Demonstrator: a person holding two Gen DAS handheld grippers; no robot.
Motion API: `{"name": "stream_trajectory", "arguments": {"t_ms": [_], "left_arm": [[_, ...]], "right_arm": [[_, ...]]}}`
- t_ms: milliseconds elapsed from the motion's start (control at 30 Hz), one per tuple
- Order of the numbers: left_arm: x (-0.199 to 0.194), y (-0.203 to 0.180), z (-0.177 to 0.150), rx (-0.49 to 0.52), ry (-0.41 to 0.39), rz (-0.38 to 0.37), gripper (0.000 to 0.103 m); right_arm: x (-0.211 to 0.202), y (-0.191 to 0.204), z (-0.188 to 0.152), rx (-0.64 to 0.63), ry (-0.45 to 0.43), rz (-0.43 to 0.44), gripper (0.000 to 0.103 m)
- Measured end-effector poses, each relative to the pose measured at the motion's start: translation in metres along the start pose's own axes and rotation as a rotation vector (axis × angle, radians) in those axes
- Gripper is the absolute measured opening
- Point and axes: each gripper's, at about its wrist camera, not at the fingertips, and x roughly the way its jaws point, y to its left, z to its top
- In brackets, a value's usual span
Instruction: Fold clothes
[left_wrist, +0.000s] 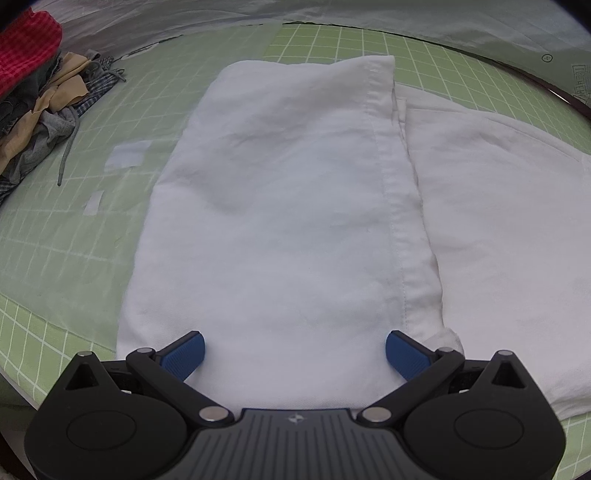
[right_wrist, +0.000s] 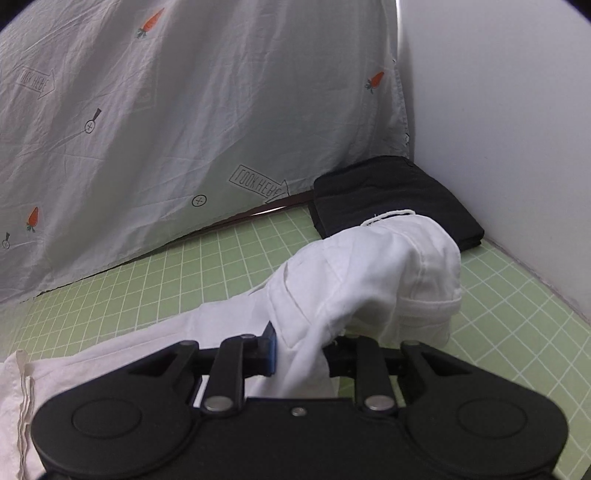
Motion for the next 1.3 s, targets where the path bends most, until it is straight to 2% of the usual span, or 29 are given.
{"name": "stream_trajectory", "arguments": {"t_ms": [133, 300, 433, 600, 700, 733, 900, 967, 1000, 1033, 1100, 1133, 1200, 1300], "left_arm": [[-0.011, 0.008, 0.004, 0.048, -0.038, -0.061, 0.103], [-0.019, 0.025, 0.01, 0.089, -0.07, -0.089, 0.103], [-0.018, 0.039, 0.011, 0.1, -0.064, -0.095, 0.103], [-0.011, 0.058, 0.006, 0.072, -0.021, -0.116, 0.103], [-0.01, 0.063, 0.007, 0.058, -0.024, -0.122, 0.103], [-0.01, 0.065, 0.008, 0.053, -0.026, -0.123, 0.103], [-0.01, 0.069, 0.013, 0.036, -0.038, -0.127, 0.103], [-0.012, 0.065, 0.018, 0.038, -0.054, -0.135, 0.103], [-0.013, 0.062, 0.02, 0.04, -0.061, -0.14, 0.103], [-0.014, 0.059, 0.023, 0.043, -0.068, -0.146, 0.103], [-0.015, 0.048, 0.03, 0.057, -0.081, -0.162, 0.103], [-0.016, 0.043, 0.034, 0.064, -0.088, -0.17, 0.103], [-0.017, 0.029, 0.042, 0.074, -0.102, -0.196, 0.103], [-0.021, 0.007, 0.056, 0.096, -0.127, -0.233, 0.103]], "right_arm": [[-0.012, 0.044, 0.0, -0.107, -0.035, 0.046, 0.023], [-0.016, 0.11, -0.013, -0.224, -0.033, 0.111, 0.023], [-0.007, 0.159, -0.038, -0.257, 0.068, 0.196, 0.023], [0.015, 0.22, -0.104, -0.394, 0.287, 0.228, 0.027], [0.006, 0.242, -0.117, -0.522, 0.278, 0.188, 0.033], [0.002, 0.243, -0.116, -0.533, 0.283, 0.195, 0.038], [-0.01, 0.223, -0.101, -0.34, 0.313, 0.253, 0.048], [-0.021, 0.214, -0.094, -0.283, 0.284, 0.259, 0.066], [-0.029, 0.207, -0.088, -0.249, 0.25, 0.257, 0.08], [-0.037, 0.2, -0.082, -0.213, 0.214, 0.254, 0.086], [-0.05, 0.186, -0.067, -0.163, 0.121, 0.213, 0.088], [-0.055, 0.179, -0.062, -0.156, 0.085, 0.175, 0.094], [-0.051, 0.166, -0.054, -0.158, 0.065, 0.091, 0.101], [-0.039, 0.143, -0.046, -0.146, 0.065, -0.021, 0.101]]}}
